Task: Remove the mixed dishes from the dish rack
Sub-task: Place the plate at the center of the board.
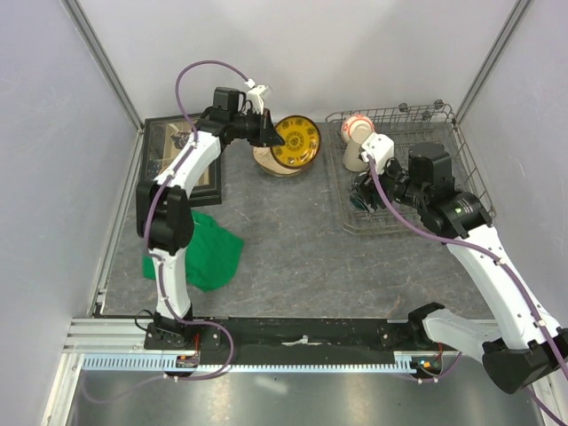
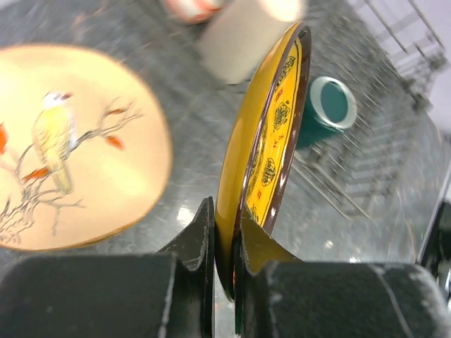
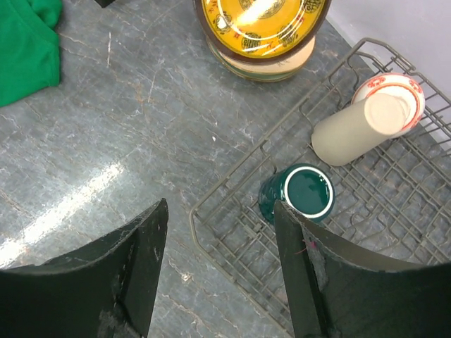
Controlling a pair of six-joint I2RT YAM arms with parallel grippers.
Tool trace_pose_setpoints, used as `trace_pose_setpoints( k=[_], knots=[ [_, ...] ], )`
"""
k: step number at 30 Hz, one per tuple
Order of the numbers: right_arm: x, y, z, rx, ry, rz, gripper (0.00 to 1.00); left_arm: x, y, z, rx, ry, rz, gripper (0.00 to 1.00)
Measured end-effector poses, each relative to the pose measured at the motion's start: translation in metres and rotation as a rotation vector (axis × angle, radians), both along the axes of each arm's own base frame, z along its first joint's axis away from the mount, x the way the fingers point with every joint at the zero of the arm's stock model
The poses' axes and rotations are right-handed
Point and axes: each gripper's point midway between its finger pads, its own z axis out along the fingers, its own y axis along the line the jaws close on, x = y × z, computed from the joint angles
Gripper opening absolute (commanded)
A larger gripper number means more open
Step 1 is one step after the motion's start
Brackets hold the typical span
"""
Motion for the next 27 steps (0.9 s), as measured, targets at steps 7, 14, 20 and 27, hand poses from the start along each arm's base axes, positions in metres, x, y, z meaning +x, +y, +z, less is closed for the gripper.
trace_pose_setpoints(
  k=[7, 14, 20, 27],
  knots=[
    [-0.004, -0.004, -0.010, -0.001, -0.002, -0.012, 0.69, 0.052, 0.016, -0.049, -0.034, 0.156, 0.125, 0.02],
    [-0.003, -0.003, -0.028, -0.004, 0.029, -0.018, 0.70, 0.093, 0.019, -0.070, -0.087, 0.203, 0.185, 0.01],
    [-0.002, -0.003, -0.040, -0.009, 0.045, -0.027, 0.70, 0.105, 0.020, -0.098, -0.105, 0.270, 0.219, 0.02],
    [0.001, -0.002, -0.044, -0.010, 0.053, -0.031, 0.70, 0.108, 0.019, -0.119, -0.122, 0.344, 0.250, 0.01]
  ],
)
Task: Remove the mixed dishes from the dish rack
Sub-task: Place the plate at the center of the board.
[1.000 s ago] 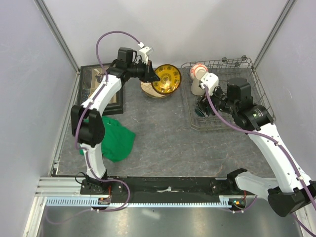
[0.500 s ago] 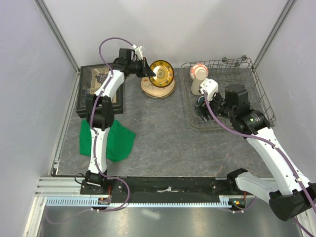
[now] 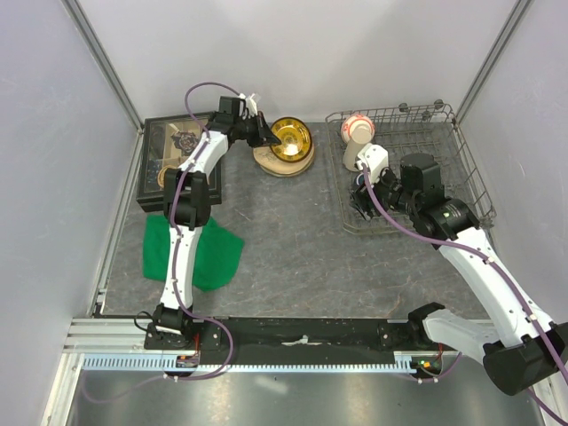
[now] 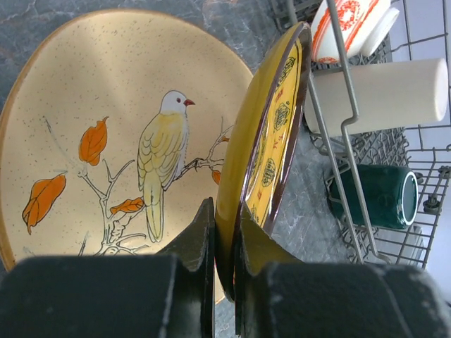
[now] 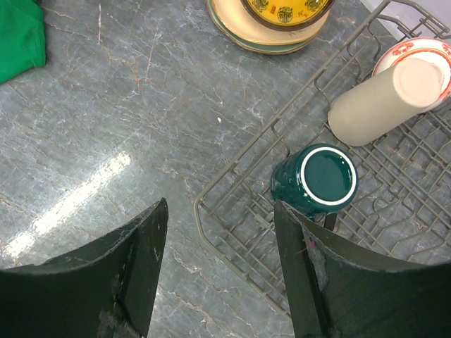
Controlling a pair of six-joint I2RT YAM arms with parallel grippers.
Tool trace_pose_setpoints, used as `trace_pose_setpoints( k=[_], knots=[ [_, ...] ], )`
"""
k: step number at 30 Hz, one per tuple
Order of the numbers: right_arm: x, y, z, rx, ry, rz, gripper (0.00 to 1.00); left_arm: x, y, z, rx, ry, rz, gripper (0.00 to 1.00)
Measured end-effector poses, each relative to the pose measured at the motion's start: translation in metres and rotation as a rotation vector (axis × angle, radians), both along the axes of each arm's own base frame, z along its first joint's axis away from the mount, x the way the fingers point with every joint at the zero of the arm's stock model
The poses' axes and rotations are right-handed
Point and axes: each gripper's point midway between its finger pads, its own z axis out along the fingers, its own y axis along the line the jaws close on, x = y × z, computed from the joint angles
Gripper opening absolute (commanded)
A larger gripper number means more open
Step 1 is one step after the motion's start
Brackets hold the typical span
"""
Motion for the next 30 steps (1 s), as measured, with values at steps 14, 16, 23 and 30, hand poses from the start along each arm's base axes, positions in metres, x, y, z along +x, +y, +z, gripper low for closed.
trace_pose_setpoints(
  k=[14, 16, 23, 30],
  knots=[
    [0.000, 0.001, 0.000, 0.008, -0.002, -0.003, 0.70, 0.005, 0.013, -0.013, -0.011, 0.047, 0.039, 0.13],
    [0.000, 0.000, -0.002, 0.008, -0.001, -0.003, 0.70, 0.005, 0.014, -0.014, -0.011, 0.048, 0.041, 0.15],
    [-0.001, 0.000, -0.006, 0.005, 0.007, -0.002, 0.70, 0.005, 0.015, -0.018, -0.009, 0.056, 0.043, 0.19],
    [-0.004, -0.001, -0.006, 0.007, 0.002, -0.003, 0.70, 0.005, 0.015, -0.020, -0.007, 0.058, 0.045, 0.30]
  ],
)
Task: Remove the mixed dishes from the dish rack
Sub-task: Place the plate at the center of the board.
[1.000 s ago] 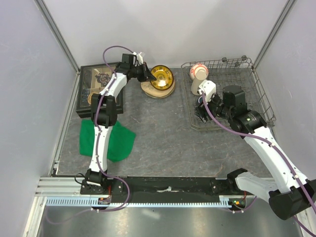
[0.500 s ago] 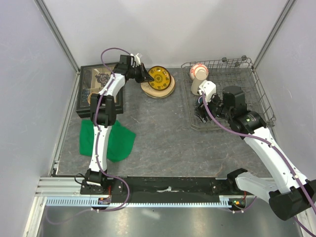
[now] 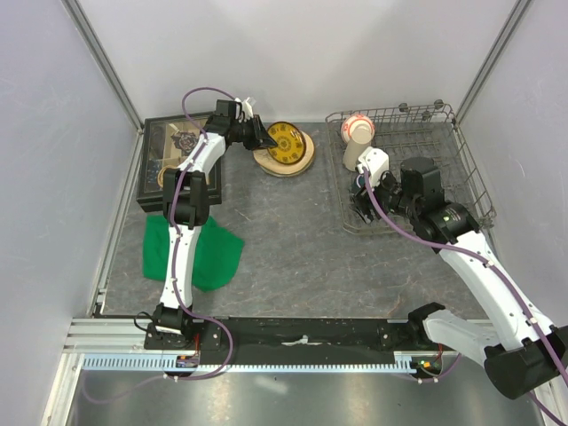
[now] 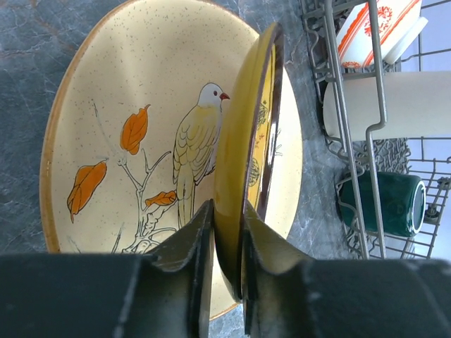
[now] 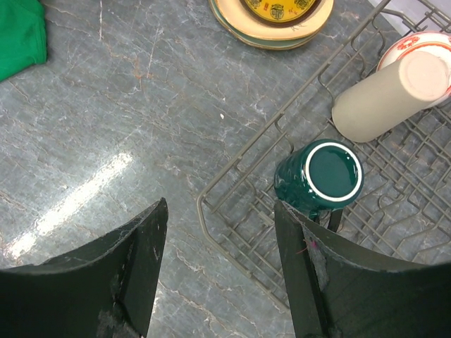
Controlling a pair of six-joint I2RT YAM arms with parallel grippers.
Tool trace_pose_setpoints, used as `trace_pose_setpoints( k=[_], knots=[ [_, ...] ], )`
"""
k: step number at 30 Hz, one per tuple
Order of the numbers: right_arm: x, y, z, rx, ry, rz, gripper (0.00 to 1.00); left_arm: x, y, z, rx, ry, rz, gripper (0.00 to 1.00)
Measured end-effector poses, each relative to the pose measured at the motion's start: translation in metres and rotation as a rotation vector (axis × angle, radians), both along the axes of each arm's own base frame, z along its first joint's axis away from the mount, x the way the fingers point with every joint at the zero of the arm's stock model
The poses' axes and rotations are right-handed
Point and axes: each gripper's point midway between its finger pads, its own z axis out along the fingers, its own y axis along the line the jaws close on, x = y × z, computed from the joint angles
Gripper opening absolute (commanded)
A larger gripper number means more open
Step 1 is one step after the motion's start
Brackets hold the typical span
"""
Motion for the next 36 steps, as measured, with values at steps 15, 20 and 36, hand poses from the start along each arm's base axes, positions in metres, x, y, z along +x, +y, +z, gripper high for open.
trace_pose_setpoints(
  k=[15, 20, 36],
  knots=[
    [-0.001, -0.001, -0.005, -0.006, 0.008, -0.004, 0.70, 0.001, 0.003, -0.001, 0.001, 0.001, 0.004, 0.59],
    [-0.001, -0.002, -0.008, -0.008, 0.013, -0.004, 0.70, -0.001, 0.007, -0.010, 0.009, 0.023, 0.014, 0.64],
    [-0.005, -0.003, -0.006, -0.004, 0.003, -0.004, 0.70, -0.009, 0.025, -0.011, 0.083, 0.027, 0.057, 0.68]
  ],
)
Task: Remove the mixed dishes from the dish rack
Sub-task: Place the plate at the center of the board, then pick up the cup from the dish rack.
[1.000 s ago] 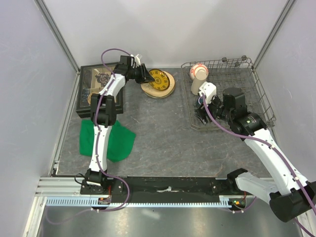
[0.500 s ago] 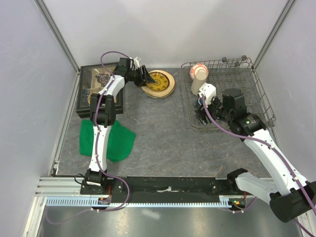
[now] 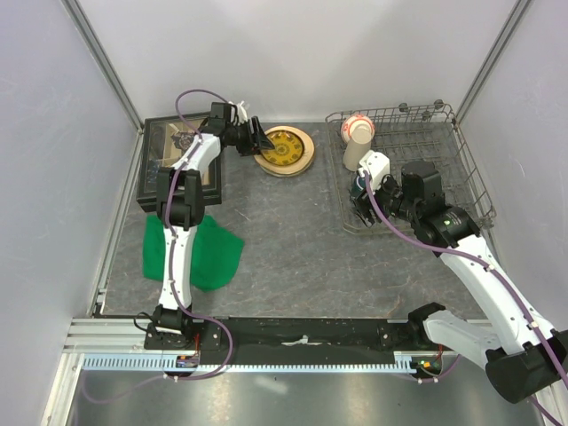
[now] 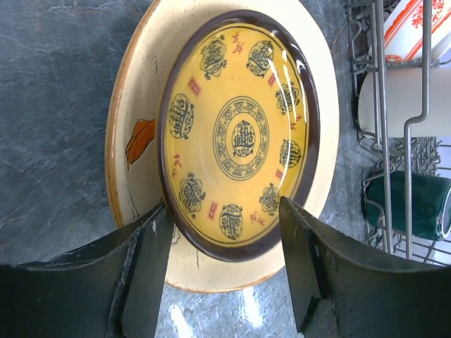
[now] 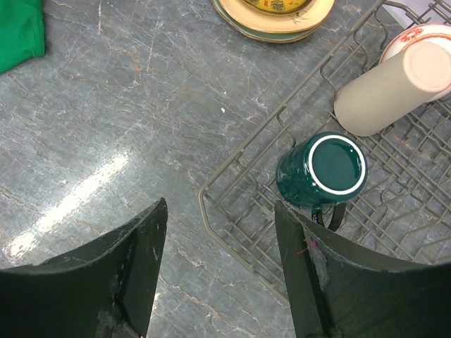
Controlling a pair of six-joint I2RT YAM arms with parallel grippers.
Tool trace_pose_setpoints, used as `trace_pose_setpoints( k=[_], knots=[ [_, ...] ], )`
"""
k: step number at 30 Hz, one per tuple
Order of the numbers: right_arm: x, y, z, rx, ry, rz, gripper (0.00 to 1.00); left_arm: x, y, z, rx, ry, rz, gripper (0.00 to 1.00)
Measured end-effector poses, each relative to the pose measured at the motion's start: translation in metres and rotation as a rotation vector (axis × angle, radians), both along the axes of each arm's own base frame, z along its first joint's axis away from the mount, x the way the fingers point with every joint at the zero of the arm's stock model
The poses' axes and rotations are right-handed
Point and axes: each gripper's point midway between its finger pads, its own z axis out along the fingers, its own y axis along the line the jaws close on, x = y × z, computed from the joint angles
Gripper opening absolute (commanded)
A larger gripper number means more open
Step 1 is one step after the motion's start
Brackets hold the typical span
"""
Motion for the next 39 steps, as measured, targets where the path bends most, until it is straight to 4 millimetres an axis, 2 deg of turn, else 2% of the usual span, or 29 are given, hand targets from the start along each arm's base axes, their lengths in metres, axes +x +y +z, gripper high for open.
trace_pose_setpoints(
  k=[7, 13, 15, 21, 25, 30, 34, 39],
  knots=[
    [0.001, -0.002, 0.000, -0.007, -0.003, -0.013, 0.70, 0.001, 0.008, 0.017, 0.043, -0.042, 0.014, 0.69],
    [0.012, -0.016, -0.004, -0.060, -0.019, -0.095, 0.70, -0.007, 0.012, 0.037, 0.064, -0.062, 0.005, 0.72],
    [0.019, -0.024, -0.009, -0.099, -0.021, -0.135, 0.70, -0.011, 0.013, 0.046, 0.071, -0.076, 0.001, 0.75],
    [0.040, -0.047, -0.027, -0.238, -0.030, -0.231, 0.70, -0.028, 0.020, 0.080, 0.104, -0.124, -0.008, 0.78],
    [0.054, -0.060, -0.044, -0.356, -0.022, -0.263, 0.70, -0.046, 0.025, 0.108, 0.132, -0.181, -0.037, 0.78],
    [0.066, -0.071, -0.068, -0.458, 0.016, -0.265, 0.69, -0.068, 0.031, 0.134, 0.178, -0.245, -0.088, 0.79],
    [0.075, -0.082, -0.092, -0.513, 0.080, -0.265, 0.69, -0.088, 0.036, 0.137, 0.218, -0.266, -0.140, 0.79],
    [0.090, -0.098, -0.115, -0.551, 0.152, -0.268, 0.68, -0.107, 0.040, 0.126, 0.256, -0.253, -0.193, 0.79]
  ],
)
